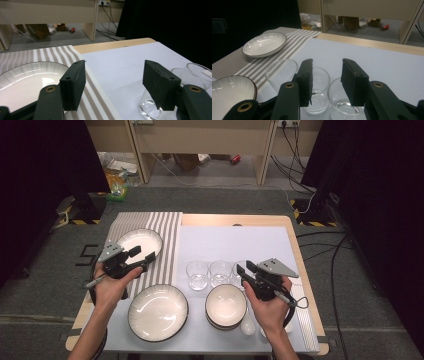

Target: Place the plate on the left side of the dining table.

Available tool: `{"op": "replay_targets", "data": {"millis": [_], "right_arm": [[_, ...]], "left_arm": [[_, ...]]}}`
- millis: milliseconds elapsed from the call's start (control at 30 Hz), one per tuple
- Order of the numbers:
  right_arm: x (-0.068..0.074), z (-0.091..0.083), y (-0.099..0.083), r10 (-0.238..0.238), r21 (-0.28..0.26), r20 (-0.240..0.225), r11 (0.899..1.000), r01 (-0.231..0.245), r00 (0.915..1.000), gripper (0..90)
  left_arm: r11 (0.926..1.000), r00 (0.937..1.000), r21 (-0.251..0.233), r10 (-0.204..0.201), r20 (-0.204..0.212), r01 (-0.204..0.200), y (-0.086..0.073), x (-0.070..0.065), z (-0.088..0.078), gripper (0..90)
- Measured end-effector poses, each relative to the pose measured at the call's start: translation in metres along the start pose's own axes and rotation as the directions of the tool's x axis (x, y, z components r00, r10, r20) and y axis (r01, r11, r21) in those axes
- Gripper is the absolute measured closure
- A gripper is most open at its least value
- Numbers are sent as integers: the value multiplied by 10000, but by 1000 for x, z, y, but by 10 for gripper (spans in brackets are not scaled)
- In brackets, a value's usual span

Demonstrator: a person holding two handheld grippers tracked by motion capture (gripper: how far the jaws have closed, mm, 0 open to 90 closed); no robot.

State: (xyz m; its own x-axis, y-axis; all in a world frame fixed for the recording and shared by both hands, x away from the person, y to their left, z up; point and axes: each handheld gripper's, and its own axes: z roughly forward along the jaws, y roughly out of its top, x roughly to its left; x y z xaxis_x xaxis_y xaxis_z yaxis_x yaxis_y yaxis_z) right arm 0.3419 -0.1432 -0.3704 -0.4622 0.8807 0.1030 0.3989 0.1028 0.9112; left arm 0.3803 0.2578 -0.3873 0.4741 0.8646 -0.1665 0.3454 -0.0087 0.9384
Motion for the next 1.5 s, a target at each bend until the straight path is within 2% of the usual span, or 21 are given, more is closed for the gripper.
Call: {"op": "replay_targets", "data": {"millis": [133, 333, 567, 667, 767, 1100, 1167, 1267, 1300, 1367, 1400, 1433, 1500], "right_arm": [[-1, 0, 0, -46, 95, 73, 9999, 45, 10000, 616], [-2, 1, -1, -79, 41, 108, 10000, 78, 9999, 616], [-3, 0, 0, -31, 90, 157, 10000, 30, 9999, 617], [-3, 0, 0, 34, 87, 145, 10000, -35, 9999, 617], [-4, -1, 0, -44, 35, 168, 10000, 43, 9998, 617], [-5, -1, 1, -19, 51, 203, 10000, 18, 9998, 618], [-5, -1, 0, -21, 47, 201, 10000, 20, 9998, 618], [-5, -1, 0, 0, 33, 186, 10000, -1, 9998, 618], [-5, -1, 0, 15, 52, 201, 10000, -16, 9998, 618], [-5, -1, 0, 2, 57, 195, 10000, -3, 9998, 618], [-5, -1, 0, -24, 56, 189, 10000, 23, 9998, 618], [-5, -1, 0, -24, 56, 186, 10000, 23, 9998, 618], [-5, -1, 0, -22, 28, 174, 10000, 21, 9998, 618]], "left_arm": [[9998, 9985, 183, 8, 554, -18, -5, -12, 4, 349], [9993, 9939, 215, 290, 1060, -315, -8, -35, 7, 349], [9973, 9794, 239, 636, 1916, -695, -8, -64, 8, 348], [9953, 9752, 205, 887, 2029, -948, -8, -75, 9, 348], [9942, 9693, 269, 951, 2267, -1038, -10, -83, 11, 348], [9897, 9424, 518, 1106, 3157, -1336, -18, -114, 22, 350], [9880, 9333, 572, 1156, 3399, -1432, -20, -120, 25, 380], [9814, 9226, 714, 1416, 3587, -1784, -23, -129, 31, 386], [9814, 9219, 770, 1366, 3626, -1757, -24, -132, 33, 386], [9766, 9143, 913, 1470, 3774, -1947, -26, -137, 37, 390], [9750, 9136, 923, 1536, 3765, -2019, -27, -139, 39, 392], [9711, 9095, 959, 1669, 3806, -2184, -28, -140, 41, 396], [9695, 9074, 1067, 1641, 3869, -2209, -30, -145, 45, 404]]}}
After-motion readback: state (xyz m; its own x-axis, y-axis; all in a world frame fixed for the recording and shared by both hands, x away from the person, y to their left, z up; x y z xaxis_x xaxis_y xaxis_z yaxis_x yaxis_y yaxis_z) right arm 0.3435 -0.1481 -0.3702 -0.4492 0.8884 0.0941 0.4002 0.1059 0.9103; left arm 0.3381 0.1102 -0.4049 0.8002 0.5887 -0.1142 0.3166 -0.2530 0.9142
